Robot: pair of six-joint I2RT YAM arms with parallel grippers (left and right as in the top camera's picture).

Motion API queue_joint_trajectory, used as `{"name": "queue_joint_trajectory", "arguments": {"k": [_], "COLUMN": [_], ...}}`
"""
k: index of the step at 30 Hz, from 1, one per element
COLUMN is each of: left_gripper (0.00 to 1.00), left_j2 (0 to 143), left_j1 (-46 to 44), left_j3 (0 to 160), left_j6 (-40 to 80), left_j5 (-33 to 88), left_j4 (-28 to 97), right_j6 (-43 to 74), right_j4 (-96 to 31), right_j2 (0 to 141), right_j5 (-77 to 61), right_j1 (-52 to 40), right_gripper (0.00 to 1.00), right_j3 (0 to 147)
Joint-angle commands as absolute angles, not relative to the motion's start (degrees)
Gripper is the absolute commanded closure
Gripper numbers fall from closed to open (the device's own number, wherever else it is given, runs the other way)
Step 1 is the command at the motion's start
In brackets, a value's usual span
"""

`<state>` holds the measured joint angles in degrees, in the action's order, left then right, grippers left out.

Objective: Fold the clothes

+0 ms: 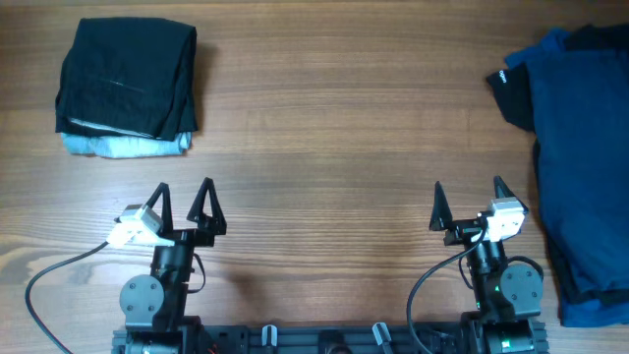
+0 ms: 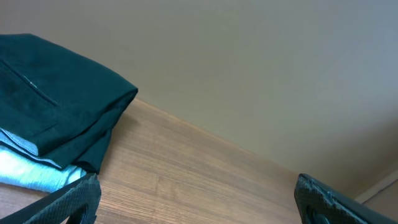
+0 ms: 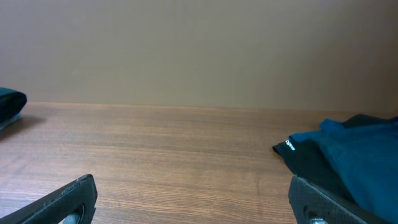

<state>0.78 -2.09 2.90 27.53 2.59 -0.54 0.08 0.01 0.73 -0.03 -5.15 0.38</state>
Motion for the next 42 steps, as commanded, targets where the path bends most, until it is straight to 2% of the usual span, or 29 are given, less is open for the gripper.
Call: {"name": "queue_joint_trajectory", "arguments": {"k": [1,7,17,42], "left_gripper": [0.0,0.0,0.0,0.0], "left_j2": [0.14,0.14,0.14,0.16], "left_j1": [-1.98,-2.0,-2.46,-2.46], "left_j3": [1.17,0.49,0.36,0.36], "left_j6": [26.5,23.62,-6.07,-6.2], "left_j5": [1.39,1.19,2.04,2.0], "left_j4": [-1.1,2.2,4.34,4.32], "right_j6": [-0.43,-0.43,-0.43,-0.43], "right_j4": [0.32,0.32,0.32,0.32], "right_j2": [0.54,0.54,0.54,0.54], "right_j5": [-1.13,-1.13,-1.13,-1.15], "right_j1": [-4.84,-4.84,-4.84,-4.84], "right_gripper": [0.01,0.01,0.01,0.0], "right_j3": [0.3,0.3,0.3,0.3]}}
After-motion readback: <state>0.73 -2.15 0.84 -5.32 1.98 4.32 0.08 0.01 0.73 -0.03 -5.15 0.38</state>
